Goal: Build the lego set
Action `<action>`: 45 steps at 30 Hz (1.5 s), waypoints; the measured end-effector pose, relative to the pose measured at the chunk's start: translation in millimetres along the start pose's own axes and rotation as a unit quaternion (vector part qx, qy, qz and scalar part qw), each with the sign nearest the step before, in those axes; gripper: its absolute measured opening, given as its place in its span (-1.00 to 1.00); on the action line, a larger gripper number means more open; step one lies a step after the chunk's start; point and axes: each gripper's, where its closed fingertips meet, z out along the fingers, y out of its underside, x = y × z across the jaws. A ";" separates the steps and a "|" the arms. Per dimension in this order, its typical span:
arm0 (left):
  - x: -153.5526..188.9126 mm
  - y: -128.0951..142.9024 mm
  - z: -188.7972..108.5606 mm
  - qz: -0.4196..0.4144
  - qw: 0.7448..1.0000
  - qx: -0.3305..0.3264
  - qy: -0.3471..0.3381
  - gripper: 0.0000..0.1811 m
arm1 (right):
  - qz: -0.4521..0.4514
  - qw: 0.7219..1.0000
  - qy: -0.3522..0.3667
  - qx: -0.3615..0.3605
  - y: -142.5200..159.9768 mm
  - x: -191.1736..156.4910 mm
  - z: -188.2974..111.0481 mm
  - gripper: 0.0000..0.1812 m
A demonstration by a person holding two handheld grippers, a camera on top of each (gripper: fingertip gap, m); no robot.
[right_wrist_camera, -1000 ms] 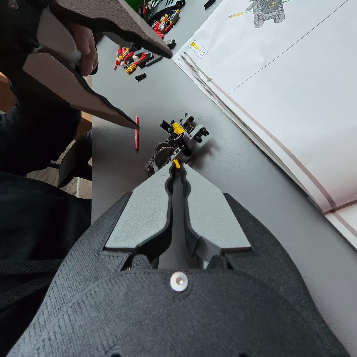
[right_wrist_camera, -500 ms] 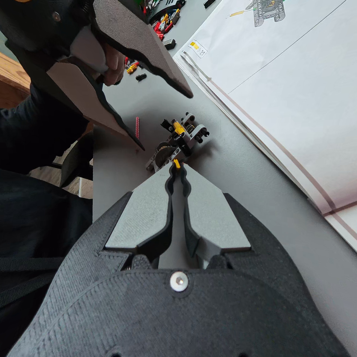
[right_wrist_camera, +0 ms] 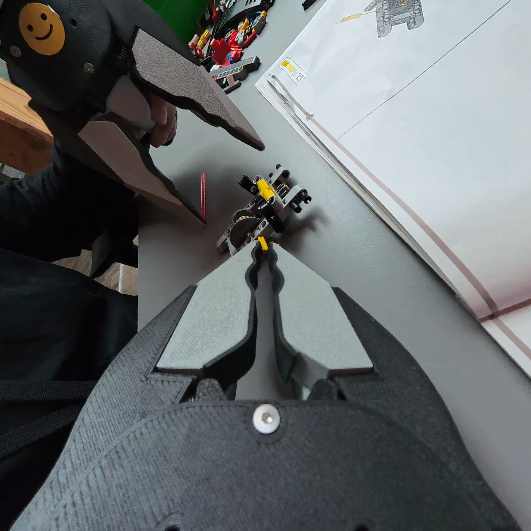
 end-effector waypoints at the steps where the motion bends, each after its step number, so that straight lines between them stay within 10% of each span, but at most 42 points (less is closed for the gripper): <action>1: -0.4 0.1 -0.1 -0.001 1.000 0.002 0.002 -0.23 | 0.001 1.000 0.000 0.000 -0.2 0.2 -0.1 -0.99; 45: 20.7 -7.7 21.2 0.044 0.997 -0.008 0.063 -0.16 | 0.000 1.000 -0.024 -0.020 9.1 -3.3 -8.0 -0.99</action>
